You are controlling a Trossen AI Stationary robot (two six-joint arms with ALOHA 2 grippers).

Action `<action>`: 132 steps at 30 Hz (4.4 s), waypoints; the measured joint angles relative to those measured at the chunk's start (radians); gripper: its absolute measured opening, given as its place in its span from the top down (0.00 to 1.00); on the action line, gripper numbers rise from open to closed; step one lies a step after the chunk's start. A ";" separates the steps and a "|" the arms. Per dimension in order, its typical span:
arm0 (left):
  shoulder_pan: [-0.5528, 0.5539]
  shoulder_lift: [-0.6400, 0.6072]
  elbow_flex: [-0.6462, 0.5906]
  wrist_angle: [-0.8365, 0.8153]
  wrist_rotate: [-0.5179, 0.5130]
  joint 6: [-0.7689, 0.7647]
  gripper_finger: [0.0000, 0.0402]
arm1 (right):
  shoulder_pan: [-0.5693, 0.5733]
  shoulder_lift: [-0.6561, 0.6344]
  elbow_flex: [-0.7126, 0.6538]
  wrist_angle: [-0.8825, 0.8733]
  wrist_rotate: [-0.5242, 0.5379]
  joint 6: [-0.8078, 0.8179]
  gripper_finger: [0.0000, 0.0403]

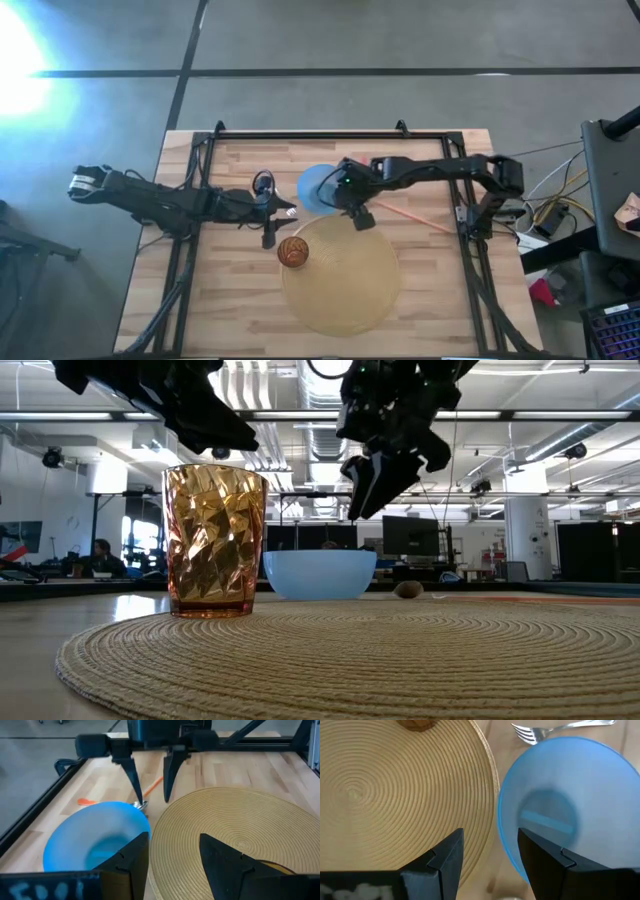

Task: Pick & Place Utensil
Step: Put the blue bowl to the right of the orange cup on the brown mat

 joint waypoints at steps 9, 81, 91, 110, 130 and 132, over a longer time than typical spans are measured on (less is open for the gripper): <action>0.001 0.000 0.005 0.002 -0.005 0.026 0.58 | 0.003 0.077 0.000 0.078 -0.014 0.003 0.54; 0.002 0.001 -0.001 -0.006 -0.065 -0.126 0.58 | 0.617 -0.099 -0.002 -0.114 0.147 0.217 0.98; 0.002 0.002 -0.001 -0.006 -0.090 -0.125 0.58 | 0.674 -0.015 -0.002 -0.065 0.139 0.143 0.98; 0.002 0.002 -0.004 -0.021 -0.090 -0.122 0.58 | 0.679 0.078 -0.002 0.006 0.029 0.140 0.98; 0.002 0.002 -0.011 -0.021 -0.090 -0.122 0.58 | 0.674 0.080 -0.019 0.008 0.012 0.214 0.92; 0.002 0.002 -0.011 -0.020 -0.090 -0.121 0.58 | 0.674 0.079 -0.019 0.008 0.012 0.217 0.90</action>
